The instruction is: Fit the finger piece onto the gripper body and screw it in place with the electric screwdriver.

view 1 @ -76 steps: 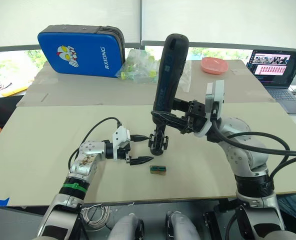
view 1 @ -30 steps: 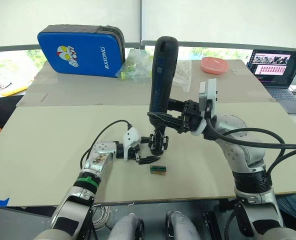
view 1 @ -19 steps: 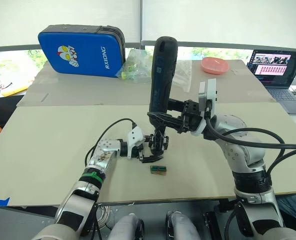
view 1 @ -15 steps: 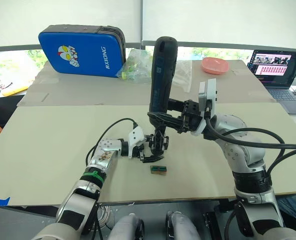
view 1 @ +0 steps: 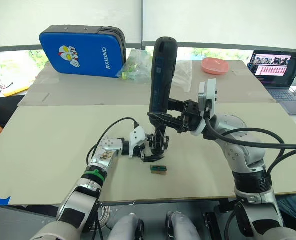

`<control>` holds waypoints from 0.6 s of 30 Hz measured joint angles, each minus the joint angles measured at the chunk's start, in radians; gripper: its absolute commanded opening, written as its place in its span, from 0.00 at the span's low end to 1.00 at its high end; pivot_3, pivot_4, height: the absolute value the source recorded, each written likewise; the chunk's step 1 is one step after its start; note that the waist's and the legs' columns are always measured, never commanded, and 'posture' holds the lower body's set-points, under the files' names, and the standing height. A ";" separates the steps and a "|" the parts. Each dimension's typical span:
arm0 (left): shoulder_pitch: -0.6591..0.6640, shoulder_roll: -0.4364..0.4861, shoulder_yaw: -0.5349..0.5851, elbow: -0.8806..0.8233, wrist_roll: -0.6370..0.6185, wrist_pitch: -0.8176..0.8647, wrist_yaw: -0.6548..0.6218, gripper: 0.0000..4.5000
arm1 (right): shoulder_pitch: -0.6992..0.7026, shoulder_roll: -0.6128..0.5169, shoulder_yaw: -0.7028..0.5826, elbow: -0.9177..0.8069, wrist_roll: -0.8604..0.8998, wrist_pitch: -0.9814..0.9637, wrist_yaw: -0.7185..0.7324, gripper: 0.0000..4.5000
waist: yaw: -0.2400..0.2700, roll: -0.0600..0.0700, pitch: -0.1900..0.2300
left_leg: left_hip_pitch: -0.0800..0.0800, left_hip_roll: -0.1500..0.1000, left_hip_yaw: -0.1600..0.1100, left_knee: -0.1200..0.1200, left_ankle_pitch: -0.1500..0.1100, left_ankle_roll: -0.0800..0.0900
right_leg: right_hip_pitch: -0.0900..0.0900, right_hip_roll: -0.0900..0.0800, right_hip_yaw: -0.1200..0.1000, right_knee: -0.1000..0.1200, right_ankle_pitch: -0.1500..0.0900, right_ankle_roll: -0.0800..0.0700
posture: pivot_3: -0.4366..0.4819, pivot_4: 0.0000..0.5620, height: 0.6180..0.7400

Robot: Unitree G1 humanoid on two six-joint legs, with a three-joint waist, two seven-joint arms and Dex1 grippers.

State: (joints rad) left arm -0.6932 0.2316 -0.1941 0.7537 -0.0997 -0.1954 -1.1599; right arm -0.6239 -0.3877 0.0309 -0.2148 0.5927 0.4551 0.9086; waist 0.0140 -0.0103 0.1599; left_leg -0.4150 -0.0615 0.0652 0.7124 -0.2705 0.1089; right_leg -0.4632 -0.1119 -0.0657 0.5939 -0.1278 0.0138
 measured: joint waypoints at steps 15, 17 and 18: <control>0.000 -0.004 -0.005 0.000 0.018 -0.003 0.002 0.52 | 0.003 0.000 0.001 -0.001 -0.002 0.000 -0.005 0.42 | 0.000 0.000 0.000 | 0.002 0.000 0.000 0.000 -0.001 0.001 | 0.002 0.000 0.000 0.000 0.000 0.000 | 0.48 0.27 1.00; 0.001 -0.005 -0.005 0.000 0.018 -0.002 0.002 0.52 | 0.004 0.000 0.002 -0.001 -0.005 0.000 -0.009 0.42 | 0.000 0.000 0.000 | 0.002 0.000 0.000 0.000 -0.001 0.001 | 0.002 0.000 0.000 0.000 0.000 0.000 | 0.48 0.27 1.00; 0.001 -0.005 -0.005 0.000 0.019 -0.002 0.003 0.52 | 0.006 0.000 0.002 -0.003 -0.008 0.000 -0.011 0.42 | 0.000 0.000 0.000 | 0.003 0.000 0.000 0.000 -0.001 0.002 | 0.003 0.000 0.000 0.000 0.000 0.000 | 0.48 0.27 1.00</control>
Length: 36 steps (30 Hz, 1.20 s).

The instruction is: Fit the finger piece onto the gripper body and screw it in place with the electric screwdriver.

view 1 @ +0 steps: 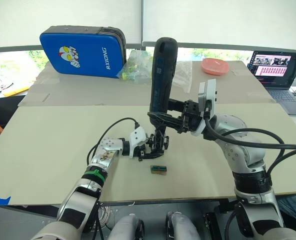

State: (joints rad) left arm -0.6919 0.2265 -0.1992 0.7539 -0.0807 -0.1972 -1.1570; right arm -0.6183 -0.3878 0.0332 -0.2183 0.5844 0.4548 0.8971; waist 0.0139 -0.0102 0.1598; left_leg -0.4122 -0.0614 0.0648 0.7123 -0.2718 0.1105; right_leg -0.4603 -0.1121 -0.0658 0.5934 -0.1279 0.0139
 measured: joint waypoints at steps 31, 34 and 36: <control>0.034 -0.001 0.004 -0.064 0.001 0.066 0.039 0.52 | 0.027 0.023 0.052 0.016 -0.038 -0.020 -0.070 0.42 | -0.002 0.000 -0.006 | 0.010 0.001 0.000 -0.001 -0.002 0.002 | 0.004 -0.001 0.001 -0.001 -0.001 0.001 | 0.48 0.27 1.00; 0.034 -0.001 0.004 -0.063 0.002 0.066 0.040 0.52 | 0.035 0.023 0.055 0.014 -0.042 -0.032 -0.069 0.42 | -0.001 0.000 -0.007 | 0.010 0.001 0.000 -0.001 -0.002 0.002 | 0.004 -0.001 0.001 -0.001 -0.001 0.001 | 0.48 0.27 1.00; 0.034 0.000 0.003 -0.062 0.002 0.067 0.041 0.52 | 0.039 0.022 0.055 0.013 -0.042 -0.032 -0.069 0.42 | -0.002 0.000 -0.008 | 0.010 0.001 0.000 -0.001 -0.002 0.002 | 0.005 -0.001 0.001 -0.001 -0.001 0.001 | 0.48 0.27 1.00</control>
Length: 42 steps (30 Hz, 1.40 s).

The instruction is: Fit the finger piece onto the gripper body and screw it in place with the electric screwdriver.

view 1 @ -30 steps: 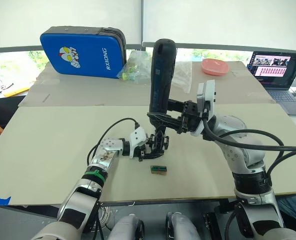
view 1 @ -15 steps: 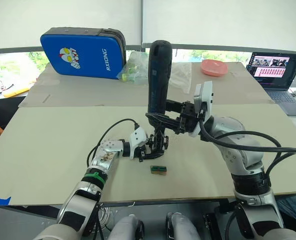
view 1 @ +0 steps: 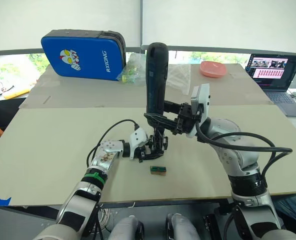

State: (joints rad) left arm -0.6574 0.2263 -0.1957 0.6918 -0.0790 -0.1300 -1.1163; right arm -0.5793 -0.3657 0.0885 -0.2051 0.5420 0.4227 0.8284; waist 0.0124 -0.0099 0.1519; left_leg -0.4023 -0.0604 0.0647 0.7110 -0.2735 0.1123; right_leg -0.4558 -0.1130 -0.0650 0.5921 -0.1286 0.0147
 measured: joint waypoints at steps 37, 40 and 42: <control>0.012 0.012 -0.006 -0.039 -0.002 0.003 -0.012 0.52 | -0.131 -0.014 -0.040 -0.076 0.119 0.113 0.037 0.42 | 0.001 0.000 0.000 | -0.012 0.001 0.000 -0.001 -0.001 0.001 | -0.007 -0.001 -0.003 -0.004 0.000 -0.001 | 0.48 0.27 1.00; 0.015 0.012 -0.008 -0.044 -0.002 0.006 -0.007 0.52 | -0.131 -0.023 -0.048 -0.088 0.130 0.109 0.051 0.42 | 0.000 0.000 0.001 | -0.012 0.000 0.000 -0.001 -0.002 0.002 | -0.006 -0.001 -0.003 -0.006 0.000 0.000 | 0.48 0.27 1.00; 0.016 0.012 -0.008 -0.046 -0.002 0.006 -0.006 0.52 | -0.128 -0.035 -0.049 -0.091 0.130 0.108 0.062 0.42 | 0.000 0.000 0.001 | -0.012 0.000 0.000 -0.001 -0.002 0.002 | -0.006 -0.001 -0.003 -0.006 0.001 0.000 | 0.48 0.27 1.00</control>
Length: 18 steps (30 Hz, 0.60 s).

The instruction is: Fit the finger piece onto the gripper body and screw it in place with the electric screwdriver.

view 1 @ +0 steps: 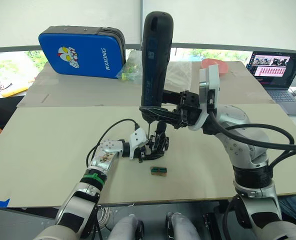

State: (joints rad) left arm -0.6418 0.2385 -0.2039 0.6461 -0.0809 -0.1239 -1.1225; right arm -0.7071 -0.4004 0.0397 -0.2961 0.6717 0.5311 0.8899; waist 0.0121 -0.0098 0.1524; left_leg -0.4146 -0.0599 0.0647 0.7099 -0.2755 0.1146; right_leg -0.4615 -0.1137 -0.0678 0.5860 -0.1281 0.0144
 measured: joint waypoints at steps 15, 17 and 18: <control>0.066 0.054 0.028 -0.092 -0.049 0.051 -0.026 0.99 | 0.080 -0.153 -0.130 -0.232 0.230 0.111 -0.037 0.42 | -0.006 0.000 0.000 | 0.000 0.002 0.000 -0.001 -0.001 -0.002 | -0.001 0.000 -0.001 -0.001 0.000 0.000 | 0.48 0.27 1.00; 0.095 0.118 0.038 -0.130 -0.076 0.065 -0.072 0.99 | 0.120 -0.194 -0.185 -0.277 0.290 0.133 -0.071 0.42 | -0.008 0.000 0.000 | 0.000 0.002 0.000 -0.003 -0.001 -0.003 | -0.002 0.000 -0.001 -0.001 0.000 -0.001 | 0.48 0.27 1.00; 0.112 0.151 0.056 -0.142 -0.092 0.069 -0.091 0.99 | 0.150 -0.221 -0.224 -0.298 0.315 0.143 -0.090 0.42 | -0.008 0.000 0.000 | 0.000 0.002 0.000 -0.005 0.000 -0.004 | -0.002 0.000 -0.001 -0.001 -0.001 -0.001 | 0.48 0.27 1.00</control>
State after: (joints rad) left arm -0.5293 0.3891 -0.1484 0.5045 -0.1730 -0.0552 -1.2140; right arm -0.5571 -0.6211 -0.1839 -0.5942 0.9868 0.6744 0.8004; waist 0.0046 -0.0100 0.1529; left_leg -0.4141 -0.0579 0.0649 0.7050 -0.2759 0.1111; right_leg -0.4633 -0.1133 -0.0689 0.5847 -0.1287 0.0133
